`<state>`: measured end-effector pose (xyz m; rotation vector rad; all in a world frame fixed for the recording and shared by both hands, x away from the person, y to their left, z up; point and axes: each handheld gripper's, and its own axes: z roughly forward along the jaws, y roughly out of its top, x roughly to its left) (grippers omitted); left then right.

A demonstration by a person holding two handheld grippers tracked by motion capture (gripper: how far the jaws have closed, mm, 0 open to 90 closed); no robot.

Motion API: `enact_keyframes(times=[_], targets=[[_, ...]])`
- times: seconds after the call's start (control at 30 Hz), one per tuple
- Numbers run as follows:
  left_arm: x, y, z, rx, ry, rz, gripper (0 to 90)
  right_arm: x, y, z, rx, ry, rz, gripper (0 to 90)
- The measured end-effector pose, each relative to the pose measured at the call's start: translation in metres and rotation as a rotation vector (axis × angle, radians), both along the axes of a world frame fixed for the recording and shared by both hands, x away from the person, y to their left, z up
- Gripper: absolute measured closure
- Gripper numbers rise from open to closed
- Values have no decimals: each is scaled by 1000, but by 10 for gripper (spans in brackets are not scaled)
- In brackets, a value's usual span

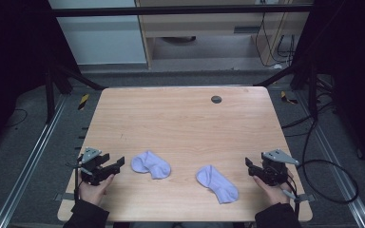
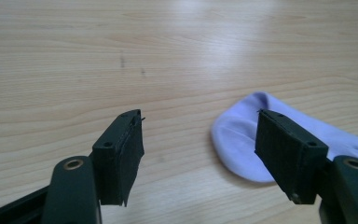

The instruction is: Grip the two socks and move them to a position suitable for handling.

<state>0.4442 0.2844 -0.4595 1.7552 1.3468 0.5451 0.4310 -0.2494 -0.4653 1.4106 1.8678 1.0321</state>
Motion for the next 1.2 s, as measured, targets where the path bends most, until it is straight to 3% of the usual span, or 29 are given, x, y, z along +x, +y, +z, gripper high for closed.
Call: enact_keyframes(times=[0.47,0.7,1.2], targets=[[-6,-40,7,-9,-4,-99,319,-9,20,11,-3,35,82,439],[-5,-56,18,-9,-38,-133,340,-13,31,16,-3,38,130,455],[-2,-112,20,31,-44,-227,351,-23,45,15,4,53,208,472]])
